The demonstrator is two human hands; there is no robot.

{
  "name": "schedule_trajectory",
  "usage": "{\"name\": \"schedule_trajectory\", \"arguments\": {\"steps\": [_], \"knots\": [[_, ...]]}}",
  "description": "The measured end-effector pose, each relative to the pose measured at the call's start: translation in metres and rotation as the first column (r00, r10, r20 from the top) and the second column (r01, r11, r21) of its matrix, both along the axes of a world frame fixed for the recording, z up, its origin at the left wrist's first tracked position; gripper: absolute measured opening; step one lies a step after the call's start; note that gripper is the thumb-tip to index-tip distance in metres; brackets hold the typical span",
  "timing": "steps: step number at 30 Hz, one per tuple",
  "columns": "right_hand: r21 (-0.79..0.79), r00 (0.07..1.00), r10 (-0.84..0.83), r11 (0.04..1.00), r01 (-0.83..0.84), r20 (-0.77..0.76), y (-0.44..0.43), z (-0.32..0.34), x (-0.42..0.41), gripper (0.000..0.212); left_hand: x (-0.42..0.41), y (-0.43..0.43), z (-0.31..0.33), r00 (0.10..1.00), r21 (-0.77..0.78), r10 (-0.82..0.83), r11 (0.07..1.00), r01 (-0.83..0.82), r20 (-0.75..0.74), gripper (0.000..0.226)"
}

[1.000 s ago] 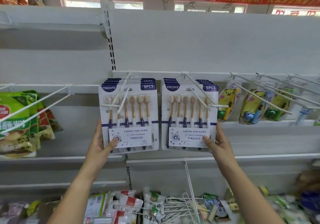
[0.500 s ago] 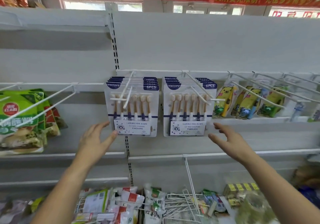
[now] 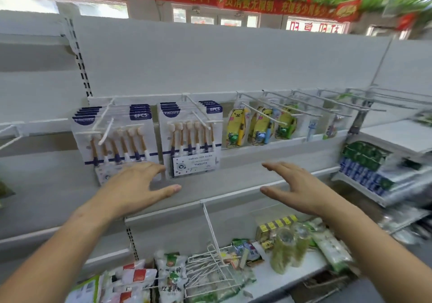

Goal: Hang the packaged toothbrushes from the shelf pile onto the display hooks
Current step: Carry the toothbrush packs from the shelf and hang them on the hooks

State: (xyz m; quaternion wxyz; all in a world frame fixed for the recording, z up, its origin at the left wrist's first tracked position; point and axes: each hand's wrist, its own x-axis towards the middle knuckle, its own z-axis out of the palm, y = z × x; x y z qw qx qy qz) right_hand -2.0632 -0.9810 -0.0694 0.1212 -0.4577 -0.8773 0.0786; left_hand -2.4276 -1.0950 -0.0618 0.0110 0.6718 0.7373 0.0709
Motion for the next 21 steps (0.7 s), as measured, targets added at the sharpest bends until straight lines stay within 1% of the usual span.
{"name": "schedule_trajectory", "arguments": {"steps": [4, 7, 9, 11, 14, 17, 19, 21], "knots": [[-0.004, 0.997, -0.071, 0.997, 0.071, -0.012, -0.018, -0.002, 0.068, 0.081, 0.064, 0.041, -0.008, 0.99, 0.008, -0.142, 0.99, 0.142, 0.011, 0.116], [-0.003, 0.99, -0.143, 0.99, 0.143, -0.015, -0.03, -0.002, 0.124, 0.078, 0.128, 0.075, -0.01, 0.968, -0.01, -0.245, 0.969, 0.246, 0.048, 0.113], [-0.01, 0.981, -0.196, 0.981, 0.196, 0.002, -0.036, -0.005, 0.165, 0.074, 0.18, 0.094, -0.01, 0.947, -0.036, -0.317, 0.947, 0.318, 0.044, 0.106], [-0.02, 0.967, -0.255, 0.967, 0.255, 0.015, -0.041, -0.009, 0.209, 0.076, 0.235, 0.112, -0.011, 0.919, -0.037, -0.392, 0.919, 0.393, 0.037, 0.1], [-0.034, 0.941, -0.338, 0.941, 0.337, -0.007, -0.051, -0.013, 0.279, 0.081, 0.323, 0.134, -0.011, 0.86, -0.022, -0.503, 0.862, 0.506, 0.085, 0.116], [-0.029, 0.913, -0.409, 0.912, 0.409, 0.012, -0.058, -0.012, 0.343, 0.076, 0.409, 0.157, -0.015, 0.802, -0.017, -0.583, 0.808, 0.589, 0.13, 0.121], [-0.021, 0.893, -0.449, 0.893, 0.449, 0.021, -0.06, -0.009, 0.383, 0.074, 0.462, 0.17, -0.019, 0.767, 0.004, -0.632, 0.772, 0.636, 0.113, 0.115], [-0.024, 0.872, -0.488, 0.872, 0.489, 0.022, -0.059, -0.006, 0.418, 0.074, 0.512, 0.179, -0.021, 0.72, 0.013, -0.684, 0.726, 0.687, 0.113, 0.1]]}}
